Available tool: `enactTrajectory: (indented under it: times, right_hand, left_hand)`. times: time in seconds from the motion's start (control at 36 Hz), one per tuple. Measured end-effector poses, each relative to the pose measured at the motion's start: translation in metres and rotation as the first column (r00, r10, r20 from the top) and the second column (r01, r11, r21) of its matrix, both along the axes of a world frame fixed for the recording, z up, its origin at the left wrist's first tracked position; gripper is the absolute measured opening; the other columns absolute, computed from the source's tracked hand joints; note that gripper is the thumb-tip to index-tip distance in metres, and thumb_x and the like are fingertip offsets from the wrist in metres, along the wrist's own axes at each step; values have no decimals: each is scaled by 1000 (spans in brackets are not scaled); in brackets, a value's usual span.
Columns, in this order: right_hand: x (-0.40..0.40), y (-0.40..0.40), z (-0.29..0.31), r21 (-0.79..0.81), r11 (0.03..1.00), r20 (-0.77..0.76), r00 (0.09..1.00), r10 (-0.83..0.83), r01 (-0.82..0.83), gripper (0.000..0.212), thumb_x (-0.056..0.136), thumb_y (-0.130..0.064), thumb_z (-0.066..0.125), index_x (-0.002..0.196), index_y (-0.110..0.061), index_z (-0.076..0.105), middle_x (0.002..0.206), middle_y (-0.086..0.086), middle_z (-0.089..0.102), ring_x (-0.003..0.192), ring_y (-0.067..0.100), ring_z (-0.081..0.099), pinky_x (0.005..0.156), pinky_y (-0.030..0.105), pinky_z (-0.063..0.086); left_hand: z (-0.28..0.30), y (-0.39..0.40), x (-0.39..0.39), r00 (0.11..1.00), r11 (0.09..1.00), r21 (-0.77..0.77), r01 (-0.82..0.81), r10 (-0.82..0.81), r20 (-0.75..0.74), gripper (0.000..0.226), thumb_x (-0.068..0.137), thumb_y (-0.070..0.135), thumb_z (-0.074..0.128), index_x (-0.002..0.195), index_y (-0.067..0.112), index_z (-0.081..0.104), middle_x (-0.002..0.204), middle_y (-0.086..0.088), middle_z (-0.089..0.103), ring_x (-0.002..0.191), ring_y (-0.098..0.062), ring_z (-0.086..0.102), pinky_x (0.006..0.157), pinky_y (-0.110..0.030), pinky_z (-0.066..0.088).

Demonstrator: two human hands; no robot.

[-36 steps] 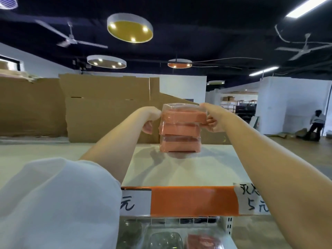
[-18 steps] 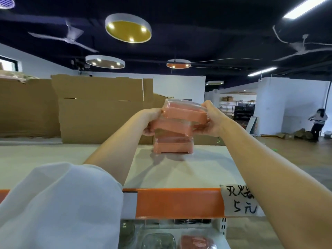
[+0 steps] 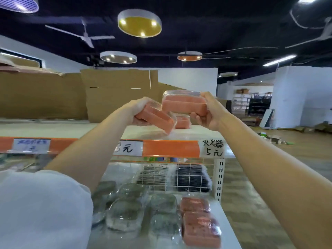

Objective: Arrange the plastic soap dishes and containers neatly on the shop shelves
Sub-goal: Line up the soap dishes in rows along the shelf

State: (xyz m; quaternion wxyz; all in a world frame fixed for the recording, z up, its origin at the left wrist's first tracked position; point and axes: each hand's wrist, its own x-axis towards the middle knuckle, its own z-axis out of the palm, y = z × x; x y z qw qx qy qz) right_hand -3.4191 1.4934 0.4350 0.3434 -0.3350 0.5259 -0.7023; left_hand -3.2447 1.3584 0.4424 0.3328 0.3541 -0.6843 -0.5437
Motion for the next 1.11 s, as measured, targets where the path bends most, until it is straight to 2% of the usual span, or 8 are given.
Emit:
enactTrajectory:
  times: [0.19, 0.28, 0.39, 0.47, 0.64, 0.75, 0.97, 1.11]
  right_hand:
    - [46, 45, -8, -52, 990, 21, 991, 136, -134, 37, 89, -42, 63, 114, -15, 60, 105, 15, 65, 56, 16, 65, 44, 20, 53]
    - [64, 61, -10, -26, 985, 1, 985, 172, -171, 39, 89, -45, 60, 114, -14, 59, 96, 12, 65, 57, 15, 63, 44, 20, 53]
    - [88, 78, -24, 72, 978, -104, 973, 205, -198, 55, 89, -55, 53, 119, -9, 58, 72, 6, 63, 48, 9, 54, 38, 17, 47]
    - [105, 90, -35, 79, 970, -110, 965, 239, -231, 55, 90, -55, 50, 118, -8, 57, 68, 4, 59, 44, 7, 50, 35, 16, 42]
    - [134, 104, -66, 111, 955, -124, 950, 287, -274, 48, 93, -51, 46, 110, -7, 56, 66, 3, 58, 44, 7, 46, 36, 15, 41]
    - [151, 106, -92, 181, 945, -139, 944, 298, -272, 53, 94, -52, 46, 118, -6, 55, 72, 5, 57, 47, 8, 46, 38, 16, 41]
    - [169, 117, -150, 281, 935, -62, 968, 244, -217, 48, 94, -51, 47, 113, -8, 57, 64, 1, 58, 44, 8, 46, 37, 16, 40]
    - [154, 121, -180, 322, 934, -8, 986, 166, -154, 51, 93, -53, 49, 114, -8, 57, 77, 8, 59, 44, 8, 47, 35, 17, 40]
  left_hand:
    - [-18, 52, 57, 982, 994, 21, -109, 111, -154, 27, 88, 32, 59, 98, 7, 55, 91, -14, 60, 81, -27, 61, 42, -26, 52]
    - [-21, 72, 77, 970, 991, 27, -131, 134, -203, 20, 90, 28, 58, 89, 9, 52, 87, -13, 59, 76, -25, 59, 42, -25, 52]
    - [-30, 87, 107, 953, 987, 65, -145, 157, -259, 27, 91, 29, 57, 107, 8, 51, 101, -14, 59, 80, -23, 60, 43, -27, 52]
    - [-41, 100, 132, 965, 992, 77, -100, 115, -237, 25, 91, 29, 59, 102, 7, 53, 103, -16, 60, 81, -24, 61, 42, -26, 52]
    - [-81, 122, 170, 971, 996, 87, 19, 3, -240, 17, 94, 29, 56, 96, 12, 54, 103, -13, 62, 88, -24, 63, 66, -29, 59]
    - [-115, 124, 194, 994, 995, 95, 5, 6, -112, 26, 92, 31, 58, 101, 7, 56, 99, -13, 63, 89, -25, 64, 77, -36, 58]
    - [-175, 118, 211, 999, 983, 183, -30, 35, -25, 31, 93, 35, 57, 105, 7, 62, 103, -15, 66, 87, -23, 66, 59, -27, 58]
    - [-203, 107, 208, 1000, 971, 240, -11, 16, -19, 36, 94, 35, 57, 109, 2, 59, 97, -12, 66, 83, -22, 66, 55, -26, 57]
